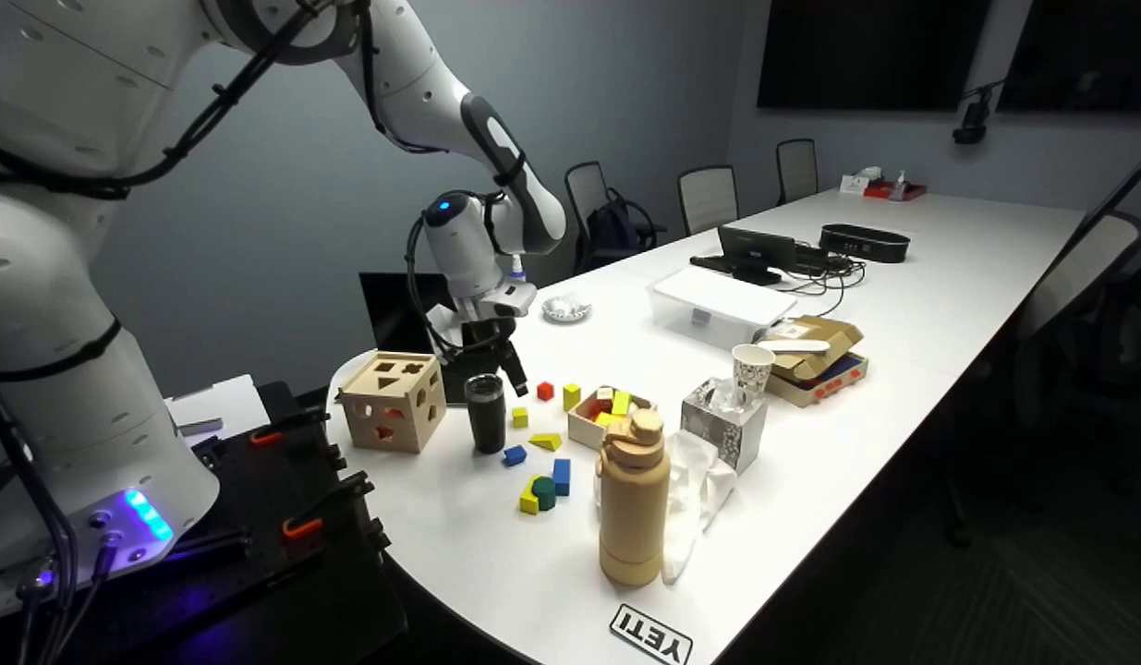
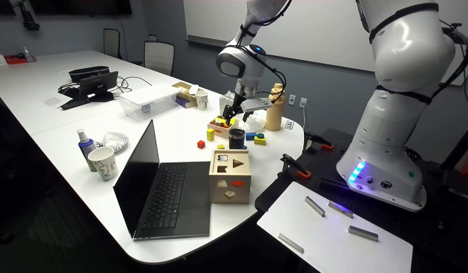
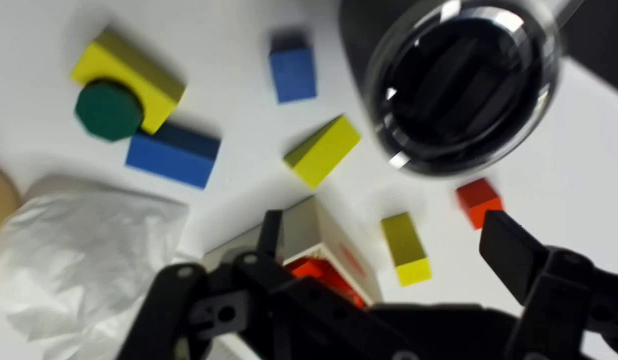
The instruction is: Use a napkin to wipe the laptop screen
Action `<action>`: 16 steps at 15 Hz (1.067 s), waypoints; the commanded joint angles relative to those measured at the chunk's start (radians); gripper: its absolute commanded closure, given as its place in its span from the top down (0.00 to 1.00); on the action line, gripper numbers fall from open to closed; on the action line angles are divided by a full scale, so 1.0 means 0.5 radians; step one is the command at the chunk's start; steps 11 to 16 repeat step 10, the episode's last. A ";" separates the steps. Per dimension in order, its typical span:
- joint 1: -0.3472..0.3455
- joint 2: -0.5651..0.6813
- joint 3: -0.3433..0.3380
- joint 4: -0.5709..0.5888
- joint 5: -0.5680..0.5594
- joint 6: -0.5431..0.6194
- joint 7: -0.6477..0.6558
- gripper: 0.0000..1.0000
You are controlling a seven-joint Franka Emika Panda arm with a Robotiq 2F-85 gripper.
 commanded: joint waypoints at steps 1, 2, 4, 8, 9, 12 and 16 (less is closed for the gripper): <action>-0.263 -0.029 0.409 -0.270 0.000 0.000 -0.005 1.00; -0.281 -0.016 0.469 -0.318 0.000 0.000 0.026 1.00; -0.274 -0.012 0.535 -0.403 0.001 0.000 0.089 1.00; -0.213 -0.026 0.576 -0.517 0.002 -0.001 0.233 1.00; -0.207 -0.029 0.589 -0.538 0.002 -0.001 0.262 1.00; -0.190 -0.037 0.587 -0.555 0.002 -0.001 0.295 1.00; -0.190 -0.037 0.587 -0.555 0.002 -0.001 0.295 1.00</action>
